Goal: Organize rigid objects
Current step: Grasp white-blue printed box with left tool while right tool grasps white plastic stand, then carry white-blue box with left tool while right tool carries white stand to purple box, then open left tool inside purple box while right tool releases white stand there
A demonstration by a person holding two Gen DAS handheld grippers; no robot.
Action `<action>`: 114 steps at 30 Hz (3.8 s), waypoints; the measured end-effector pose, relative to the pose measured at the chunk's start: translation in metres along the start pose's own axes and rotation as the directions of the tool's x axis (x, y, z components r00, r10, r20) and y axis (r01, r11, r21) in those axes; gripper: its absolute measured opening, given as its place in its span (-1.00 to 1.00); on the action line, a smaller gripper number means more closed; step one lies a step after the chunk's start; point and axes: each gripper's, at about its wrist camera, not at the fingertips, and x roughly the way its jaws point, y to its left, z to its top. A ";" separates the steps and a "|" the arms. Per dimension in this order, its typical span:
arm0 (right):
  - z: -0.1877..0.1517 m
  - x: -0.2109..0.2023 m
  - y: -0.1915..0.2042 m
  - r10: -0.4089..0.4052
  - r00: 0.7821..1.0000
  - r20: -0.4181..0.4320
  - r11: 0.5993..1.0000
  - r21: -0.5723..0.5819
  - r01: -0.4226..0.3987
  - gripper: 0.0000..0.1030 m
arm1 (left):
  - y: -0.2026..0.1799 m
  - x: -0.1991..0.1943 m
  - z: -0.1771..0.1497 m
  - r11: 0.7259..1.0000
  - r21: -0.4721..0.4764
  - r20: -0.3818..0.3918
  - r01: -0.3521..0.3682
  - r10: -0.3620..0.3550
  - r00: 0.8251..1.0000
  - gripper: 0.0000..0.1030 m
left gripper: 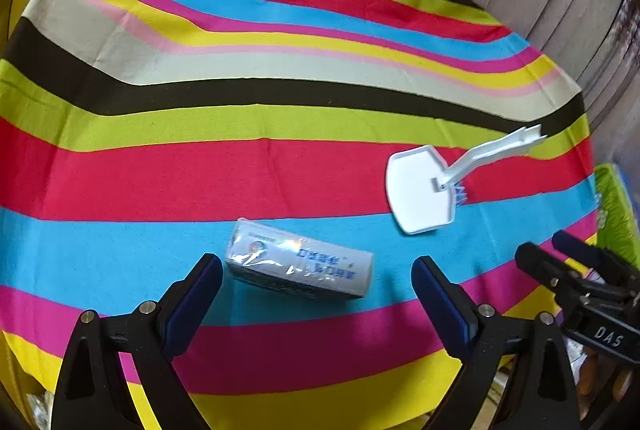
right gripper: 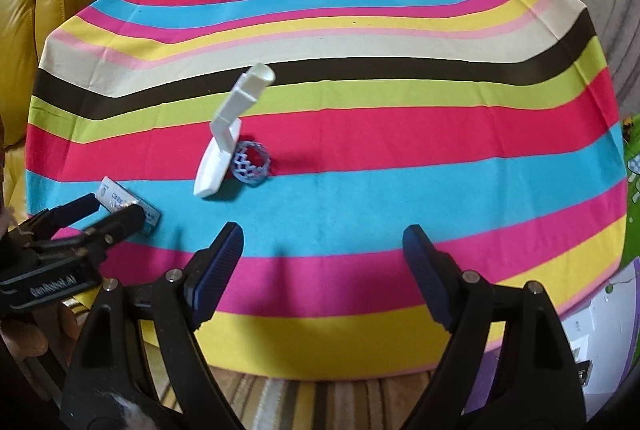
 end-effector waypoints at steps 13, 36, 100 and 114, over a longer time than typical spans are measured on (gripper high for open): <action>0.024 0.026 0.025 0.048 0.998 -0.028 0.999 0.000 -0.048 0.64 | 0.012 0.014 0.002 0.998 0.059 -0.045 0.002 0.001 0.999 0.47; 0.037 0.063 0.044 0.013 1.000 -0.001 1.000 -0.027 -0.013 0.01 | 0.010 0.010 -0.002 0.999 0.054 -0.028 -0.004 0.006 1.000 0.47; -0.181 -0.168 -0.195 -0.344 0.939 0.010 0.882 0.348 0.319 -0.14 | -0.258 -0.063 -0.138 0.818 0.253 -0.281 0.517 -0.449 0.848 0.46; -0.192 -0.167 -0.205 -0.355 0.935 -0.021 0.863 0.377 0.337 0.36 | -0.266 -0.052 -0.145 0.802 0.210 -0.344 0.559 -0.475 0.810 0.78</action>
